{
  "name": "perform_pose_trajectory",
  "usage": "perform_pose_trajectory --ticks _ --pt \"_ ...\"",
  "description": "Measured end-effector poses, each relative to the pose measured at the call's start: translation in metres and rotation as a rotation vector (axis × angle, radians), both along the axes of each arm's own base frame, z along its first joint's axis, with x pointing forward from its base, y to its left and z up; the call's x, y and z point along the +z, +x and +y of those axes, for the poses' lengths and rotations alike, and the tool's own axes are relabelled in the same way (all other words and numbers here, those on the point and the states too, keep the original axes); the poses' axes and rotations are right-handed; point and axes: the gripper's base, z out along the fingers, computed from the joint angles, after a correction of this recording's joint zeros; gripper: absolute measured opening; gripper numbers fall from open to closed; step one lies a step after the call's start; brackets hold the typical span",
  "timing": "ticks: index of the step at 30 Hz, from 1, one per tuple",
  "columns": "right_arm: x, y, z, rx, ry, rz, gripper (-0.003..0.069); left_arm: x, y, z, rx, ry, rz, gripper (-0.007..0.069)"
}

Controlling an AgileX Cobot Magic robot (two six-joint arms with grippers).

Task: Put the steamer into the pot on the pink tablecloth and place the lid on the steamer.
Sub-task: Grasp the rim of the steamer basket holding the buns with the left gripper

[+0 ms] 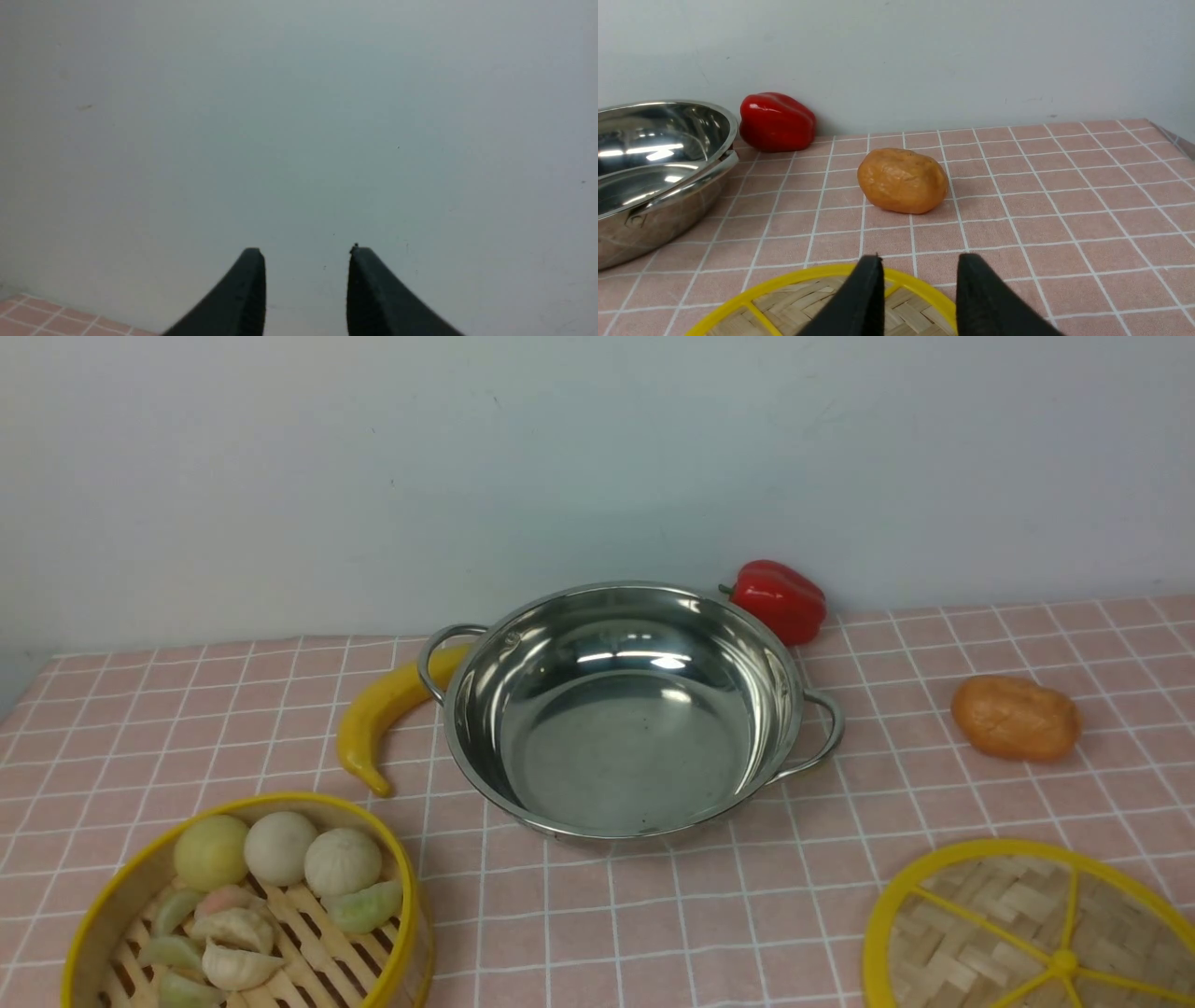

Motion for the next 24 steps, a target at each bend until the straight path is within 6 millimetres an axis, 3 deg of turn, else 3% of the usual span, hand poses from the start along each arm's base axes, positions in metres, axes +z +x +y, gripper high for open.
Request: perform_pose_trajectory --ticks 4,10,12,17,21,24 --pt "0.000 0.000 0.000 0.000 0.000 0.000 0.0242 0.004 0.001 -0.003 -0.044 -0.053 0.112 0.0243" --pt "0.000 0.000 0.000 0.000 0.000 0.000 0.0242 0.037 0.010 -0.009 -0.104 0.009 0.468 0.0243" --pt "0.000 0.000 0.000 0.000 0.000 0.000 0.0242 0.046 0.013 -0.010 -0.119 0.079 0.553 0.0243" --pt "0.000 0.000 0.000 0.000 0.000 0.000 0.0242 0.067 0.034 -0.015 -0.279 0.471 0.922 0.0243" --pt "0.000 0.000 0.000 0.000 0.000 -0.001 0.0242 0.063 0.053 -0.027 -0.587 0.698 1.094 0.0243" --pt "0.000 0.000 0.000 0.000 0.000 -0.001 0.0242 0.055 0.066 -0.034 -0.749 0.733 1.126 0.0243"
